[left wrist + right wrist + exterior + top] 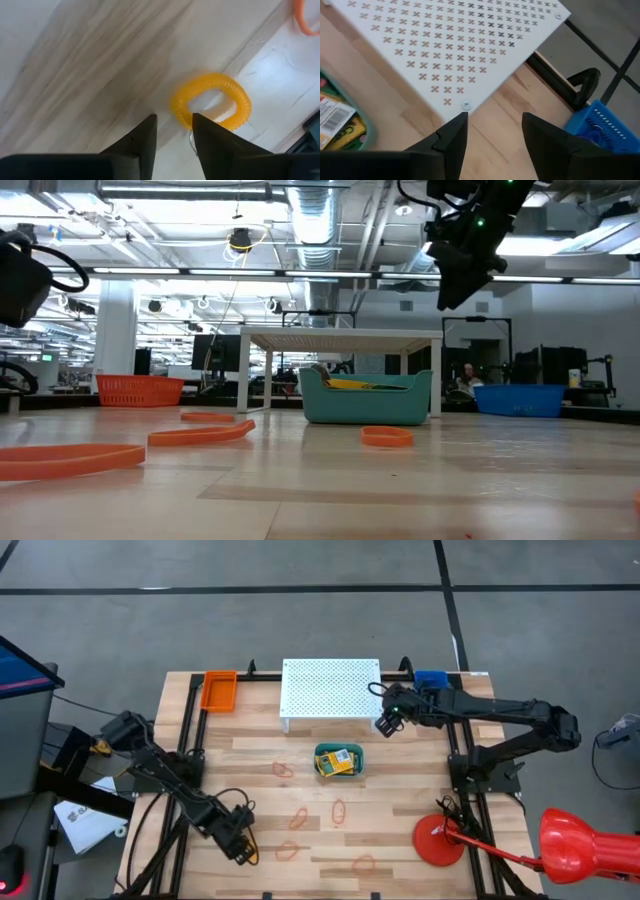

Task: Pick & Place Office Desk Supplies
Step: Put the yellow keychain into the blue bin

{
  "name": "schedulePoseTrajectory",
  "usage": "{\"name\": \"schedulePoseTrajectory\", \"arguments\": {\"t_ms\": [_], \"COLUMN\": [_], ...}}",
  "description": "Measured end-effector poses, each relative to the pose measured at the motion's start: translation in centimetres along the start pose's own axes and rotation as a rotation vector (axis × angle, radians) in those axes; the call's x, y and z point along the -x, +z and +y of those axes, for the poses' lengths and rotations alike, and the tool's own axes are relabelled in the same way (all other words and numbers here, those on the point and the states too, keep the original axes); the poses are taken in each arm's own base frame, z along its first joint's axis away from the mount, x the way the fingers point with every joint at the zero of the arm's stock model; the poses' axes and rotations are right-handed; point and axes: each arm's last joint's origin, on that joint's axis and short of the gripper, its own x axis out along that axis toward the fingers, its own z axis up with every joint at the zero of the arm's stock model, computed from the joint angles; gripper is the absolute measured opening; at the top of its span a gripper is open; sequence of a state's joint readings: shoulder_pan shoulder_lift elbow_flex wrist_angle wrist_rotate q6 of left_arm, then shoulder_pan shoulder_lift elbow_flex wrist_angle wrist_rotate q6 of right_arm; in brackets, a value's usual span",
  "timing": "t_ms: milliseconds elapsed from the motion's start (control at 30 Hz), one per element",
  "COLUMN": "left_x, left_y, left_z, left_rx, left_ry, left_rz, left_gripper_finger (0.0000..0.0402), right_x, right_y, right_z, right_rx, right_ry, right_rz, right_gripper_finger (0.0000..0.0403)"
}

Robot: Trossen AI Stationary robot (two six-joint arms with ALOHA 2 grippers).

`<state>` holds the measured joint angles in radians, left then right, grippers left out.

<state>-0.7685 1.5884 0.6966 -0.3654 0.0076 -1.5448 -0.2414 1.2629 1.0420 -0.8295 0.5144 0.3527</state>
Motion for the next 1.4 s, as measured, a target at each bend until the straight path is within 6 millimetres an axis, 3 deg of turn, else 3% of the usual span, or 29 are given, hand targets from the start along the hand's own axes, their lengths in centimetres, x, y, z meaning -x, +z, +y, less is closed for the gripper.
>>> {"name": "schedulePoseTrajectory", "arguments": {"t_ms": [200,533,767,933,1133,1400], "left_x": [-0.1,-0.9,-1.7,-1.9,-1.6,0.8], "left_y": [0.3,1.3,1.6,1.8,3.0,5.6], "left_z": [-0.2,-0.8,-1.2,-1.5,-2.4,-5.4], "left_rx": [0.005,0.039,0.018,-0.029,-0.103,-0.285], "left_ry": [-0.026,-0.071,-0.097,-0.12,-0.177,-0.297], "left_rz": [-0.062,-0.161,-0.264,-0.344,-0.642,-1.001], "left_gripper_finger": [0.009,0.0077,0.0013,0.0005,0.0001,0.0001], "right_x": [0.4,0.8,0.8,0.9,1.6,3.9], "right_y": [-0.2,-0.4,-0.5,-0.5,-0.8,-1.1], "right_z": [0.7,1.3,1.4,1.5,2.8,5.4], "right_rx": [0.014,0.034,0.029,0.033,0.07,0.177], "right_ry": [0.021,0.039,0.042,0.045,0.092,0.206], "right_rz": [-0.008,-0.017,-0.018,-0.019,-0.054,-0.191], "right_gripper_finger": [0.0182,0.018,0.0179,0.0179,0.0179,0.0179]}}
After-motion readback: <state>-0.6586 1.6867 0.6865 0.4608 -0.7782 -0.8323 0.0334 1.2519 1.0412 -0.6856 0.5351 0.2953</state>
